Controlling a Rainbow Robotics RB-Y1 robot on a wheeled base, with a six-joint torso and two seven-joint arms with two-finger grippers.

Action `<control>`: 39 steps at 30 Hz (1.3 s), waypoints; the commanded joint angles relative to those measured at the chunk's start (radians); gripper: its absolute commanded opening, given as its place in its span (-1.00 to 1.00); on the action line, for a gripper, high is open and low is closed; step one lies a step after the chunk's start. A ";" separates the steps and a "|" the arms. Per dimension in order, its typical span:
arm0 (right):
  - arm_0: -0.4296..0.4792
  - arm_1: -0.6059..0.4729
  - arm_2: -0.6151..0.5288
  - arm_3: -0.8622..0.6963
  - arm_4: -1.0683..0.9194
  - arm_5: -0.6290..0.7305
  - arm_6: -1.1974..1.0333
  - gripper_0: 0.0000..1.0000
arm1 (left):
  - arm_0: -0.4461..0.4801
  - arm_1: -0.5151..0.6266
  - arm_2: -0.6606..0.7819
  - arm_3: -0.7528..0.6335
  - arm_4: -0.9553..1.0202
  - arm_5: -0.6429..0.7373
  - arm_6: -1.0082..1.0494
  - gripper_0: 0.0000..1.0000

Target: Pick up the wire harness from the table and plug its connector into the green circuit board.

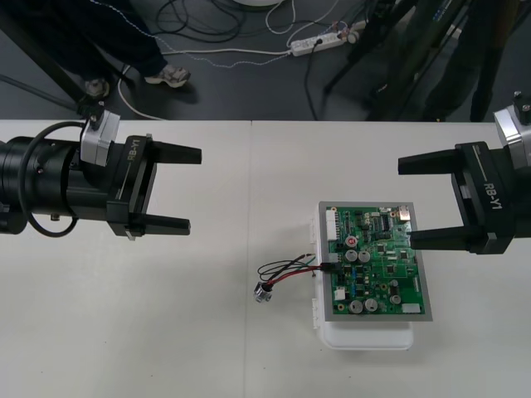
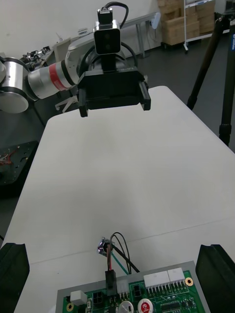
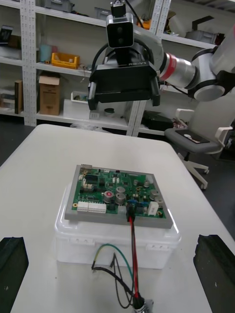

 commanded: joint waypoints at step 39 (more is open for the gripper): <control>0.066 0.172 -0.050 0.012 -0.086 -0.087 0.202 1.00 | -0.046 0.039 0.045 -0.162 0.036 -0.039 0.049 1.00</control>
